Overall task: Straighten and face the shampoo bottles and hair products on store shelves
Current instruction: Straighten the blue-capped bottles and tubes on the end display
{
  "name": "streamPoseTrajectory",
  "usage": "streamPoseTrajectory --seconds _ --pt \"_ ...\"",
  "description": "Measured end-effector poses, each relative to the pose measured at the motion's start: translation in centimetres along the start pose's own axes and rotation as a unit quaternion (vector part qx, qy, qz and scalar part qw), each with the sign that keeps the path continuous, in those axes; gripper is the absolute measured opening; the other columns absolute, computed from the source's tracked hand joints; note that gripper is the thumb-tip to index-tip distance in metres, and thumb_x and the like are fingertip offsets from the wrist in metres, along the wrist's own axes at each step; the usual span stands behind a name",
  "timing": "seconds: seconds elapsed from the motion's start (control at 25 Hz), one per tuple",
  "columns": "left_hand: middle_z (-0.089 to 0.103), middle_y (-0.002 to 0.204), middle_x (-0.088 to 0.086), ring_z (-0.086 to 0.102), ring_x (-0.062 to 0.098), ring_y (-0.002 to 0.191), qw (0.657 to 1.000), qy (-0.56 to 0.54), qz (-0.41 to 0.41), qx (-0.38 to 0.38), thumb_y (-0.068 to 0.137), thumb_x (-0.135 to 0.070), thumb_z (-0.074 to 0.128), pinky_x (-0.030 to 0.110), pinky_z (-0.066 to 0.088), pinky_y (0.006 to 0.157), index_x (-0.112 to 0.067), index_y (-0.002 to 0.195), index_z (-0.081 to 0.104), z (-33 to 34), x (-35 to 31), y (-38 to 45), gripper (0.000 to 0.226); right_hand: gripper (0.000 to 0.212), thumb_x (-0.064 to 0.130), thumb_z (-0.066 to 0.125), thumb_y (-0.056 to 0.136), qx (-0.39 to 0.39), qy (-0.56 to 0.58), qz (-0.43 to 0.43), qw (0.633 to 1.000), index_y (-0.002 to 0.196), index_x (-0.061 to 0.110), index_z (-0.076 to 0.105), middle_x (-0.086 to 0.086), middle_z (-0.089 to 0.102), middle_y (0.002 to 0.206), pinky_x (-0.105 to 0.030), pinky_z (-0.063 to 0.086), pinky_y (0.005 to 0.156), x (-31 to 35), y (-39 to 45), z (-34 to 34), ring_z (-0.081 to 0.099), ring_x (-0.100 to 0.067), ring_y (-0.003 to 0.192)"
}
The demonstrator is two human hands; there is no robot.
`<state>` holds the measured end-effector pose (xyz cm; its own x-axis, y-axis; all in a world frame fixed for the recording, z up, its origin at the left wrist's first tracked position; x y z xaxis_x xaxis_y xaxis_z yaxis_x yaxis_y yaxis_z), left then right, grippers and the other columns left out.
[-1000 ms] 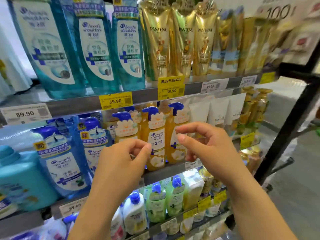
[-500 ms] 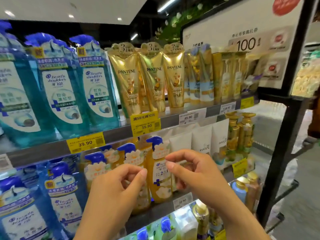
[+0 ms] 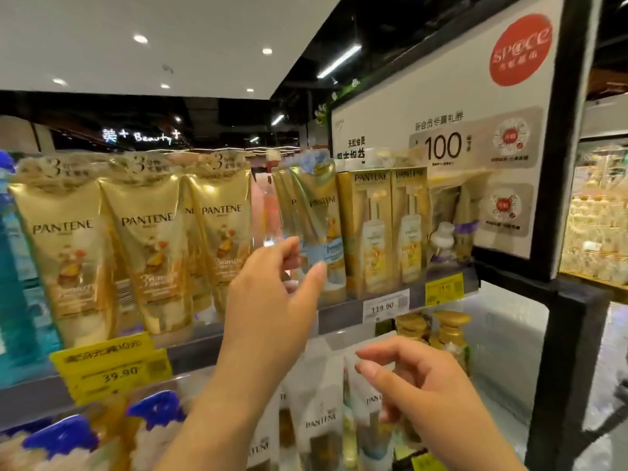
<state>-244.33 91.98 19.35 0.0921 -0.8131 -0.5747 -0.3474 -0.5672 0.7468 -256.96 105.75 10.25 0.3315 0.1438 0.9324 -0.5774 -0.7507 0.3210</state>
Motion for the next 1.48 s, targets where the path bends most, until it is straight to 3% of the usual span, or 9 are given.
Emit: streamPoseTrajectory --seconds 0.12,0.24,0.56,0.76,0.88,0.96,1.08,1.28,1.48 --pt "0.058 0.116 -0.008 0.056 0.009 0.102 0.997 0.059 -0.042 -0.013 0.089 -0.05 0.061 0.024 0.041 0.082 -0.021 0.133 0.052 3.4 0.7 3.5 0.053 0.017 0.019 0.075 0.088 0.015 0.007 0.005 1.0 0.086 0.035 0.078 -0.002 0.074 0.073 -0.025 0.053 0.054 -0.8 1.4 -2.6 0.064 -0.017 0.051" --pt "0.06 0.101 -0.007 0.057 0.016 0.094 0.991 0.092 -0.093 -0.026 0.087 -0.058 0.058 0.027 0.04 0.071 -0.021 0.125 0.053 5.1 2.2 4.7 0.053 0.017 0.015 0.076 0.087 0.024 0.036 0.019 0.999 0.085 0.032 0.079 -0.005 0.077 0.083 -0.026 0.054 0.053 -1.4 2.7 -4.7 0.064 -0.017 0.051" --pt "0.068 0.089 -0.012 0.065 0.004 0.076 0.994 0.05 -0.093 0.023 0.093 -0.046 0.057 0.024 0.048 0.058 -0.031 0.094 0.056 5.1 3.9 5.4 0.015 0.014 0.015 0.074 0.088 0.068 0.061 0.031 0.995 0.086 0.027 0.079 -0.008 0.078 0.086 -0.026 0.053 0.054 -2.4 5.2 -6.0 0.064 -0.017 0.052" --pt "0.07 0.085 -0.017 0.065 -0.005 0.078 0.995 0.029 -0.081 0.046 0.094 -0.044 0.056 0.02 0.052 0.058 -0.034 0.087 0.056 4.5 3.1 5.2 0.012 0.015 0.022 0.074 0.085 0.089 0.074 0.011 0.993 0.086 0.036 0.078 -0.006 0.078 0.089 -0.029 0.055 0.056 -1.8 5.9 -5.3 0.065 -0.016 0.052" --pt "0.067 0.084 -0.019 0.061 -0.011 0.075 0.992 0.092 -0.065 0.058 0.094 -0.046 0.055 0.01 0.047 0.056 -0.033 0.094 0.056 4.4 2.0 4.7 0.013 0.015 0.038 0.075 0.071 0.093 0.088 -0.005 0.992 0.086 0.037 0.078 -0.005 0.078 0.087 -0.022 0.052 0.051 -1.2 5.8 -4.7 0.065 -0.016 0.051" --pt "0.064 0.095 -0.02 0.059 -0.009 0.079 0.978 0.198 -0.035 0.058 0.093 -0.052 0.051 0.009 0.044 0.063 -0.033 0.117 0.054 3.8 1.2 3.8 0.031 0.025 0.044 0.073 0.062 0.092 0.088 -0.016 0.992 0.086 0.037 0.078 -0.005 0.078 0.086 -0.022 0.052 0.051 -0.9 5.7 -4.5 0.065 -0.017 0.05" --pt "0.066 0.109 -0.016 0.061 0.003 0.093 0.952 0.305 0.021 0.031 0.09 -0.063 0.041 0.029 0.055 0.076 -0.028 0.137 0.051 1.3 0.2 0.9 0.058 0.03 0.046 0.073 0.059 0.089 0.092 -0.028 0.991 0.087 0.037 0.079 -0.005 0.078 0.085 -0.026 0.056 0.053 -0.4 5.2 -3.9 0.065 -0.017 0.05" --pt "0.066 0.087 -0.021 0.061 -0.004 0.079 0.962 0.268 0.033 -0.032 0.095 -0.052 0.048 0.022 0.055 0.063 -0.031 0.111 0.07 -4.3 0.6 -4.4 0.034 0.017 0.039 0.074 0.073 0.102 0.079 -0.039 0.991 0.089 0.037 0.078 -0.004 0.077 0.085 -0.023 0.054 0.051 -0.6 4.1 -0.9 0.063 -0.014 0.049" --pt "0.065 0.081 -0.024 0.059 -0.003 0.071 0.956 0.293 -0.023 0.008 0.087 -0.047 0.058 0.02 0.052 0.061 -0.033 0.097 0.071 -7.1 4.0 -8.5 0.021 0.014 0.034 0.075 0.083 0.111 0.008 -0.037 0.993 0.096 0.04 0.075 0.006 0.076 0.086 -0.023 0.054 0.053 -2.0 2.7 2.8 0.066 -0.009 0.053"
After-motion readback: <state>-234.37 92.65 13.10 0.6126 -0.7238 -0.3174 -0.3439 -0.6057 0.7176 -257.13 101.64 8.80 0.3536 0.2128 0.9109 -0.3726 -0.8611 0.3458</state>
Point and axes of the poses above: each hand's wrist, its own y-axis towards the middle knuckle, its own z-axis out of the palm, x = y × z, the point moved 4 cm from there along y, towards the middle knuckle
